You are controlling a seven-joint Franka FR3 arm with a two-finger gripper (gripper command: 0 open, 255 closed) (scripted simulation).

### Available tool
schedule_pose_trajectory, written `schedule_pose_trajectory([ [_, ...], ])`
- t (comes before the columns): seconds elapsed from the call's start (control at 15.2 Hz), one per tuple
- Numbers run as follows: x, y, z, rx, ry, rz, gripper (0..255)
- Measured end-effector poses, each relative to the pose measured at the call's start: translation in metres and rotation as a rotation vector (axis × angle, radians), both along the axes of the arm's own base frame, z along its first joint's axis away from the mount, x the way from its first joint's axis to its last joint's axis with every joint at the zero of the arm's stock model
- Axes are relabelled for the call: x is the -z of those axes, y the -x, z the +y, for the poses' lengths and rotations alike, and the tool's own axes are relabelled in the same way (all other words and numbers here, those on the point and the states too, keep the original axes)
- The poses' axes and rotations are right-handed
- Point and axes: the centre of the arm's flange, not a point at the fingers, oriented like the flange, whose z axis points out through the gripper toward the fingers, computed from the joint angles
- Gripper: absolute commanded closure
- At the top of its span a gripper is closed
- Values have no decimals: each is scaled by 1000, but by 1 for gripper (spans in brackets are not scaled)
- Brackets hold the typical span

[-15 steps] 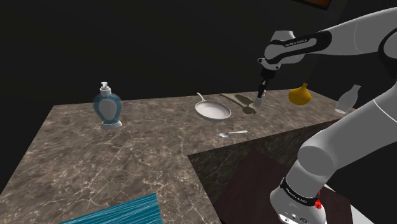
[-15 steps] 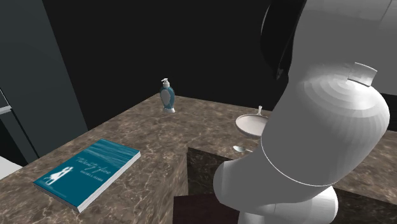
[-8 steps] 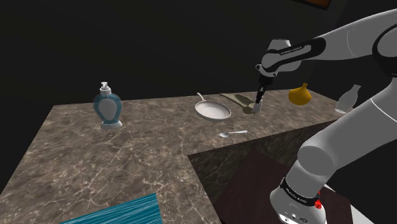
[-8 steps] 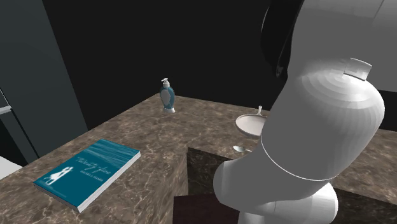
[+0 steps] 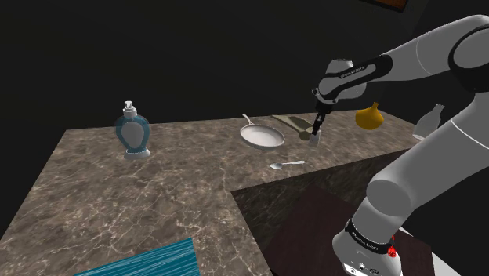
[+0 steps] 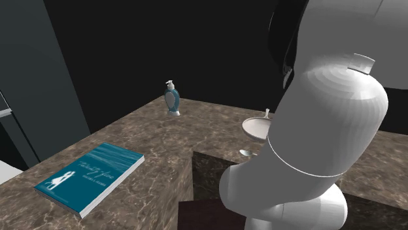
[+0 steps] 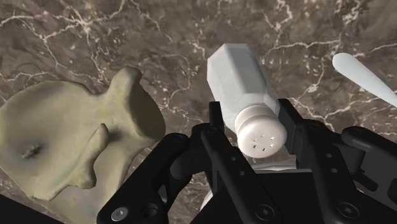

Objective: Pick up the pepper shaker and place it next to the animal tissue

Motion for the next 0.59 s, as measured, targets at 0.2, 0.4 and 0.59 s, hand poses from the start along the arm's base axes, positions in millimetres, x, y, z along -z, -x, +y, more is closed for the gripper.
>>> schedule_pose_trajectory([
  [0.2,16,-1,1,0,0,0,255],
  [0.4,32,-1,1,0,0,0,255],
  [0.59,42,-1,0,0,0,0,255],
])
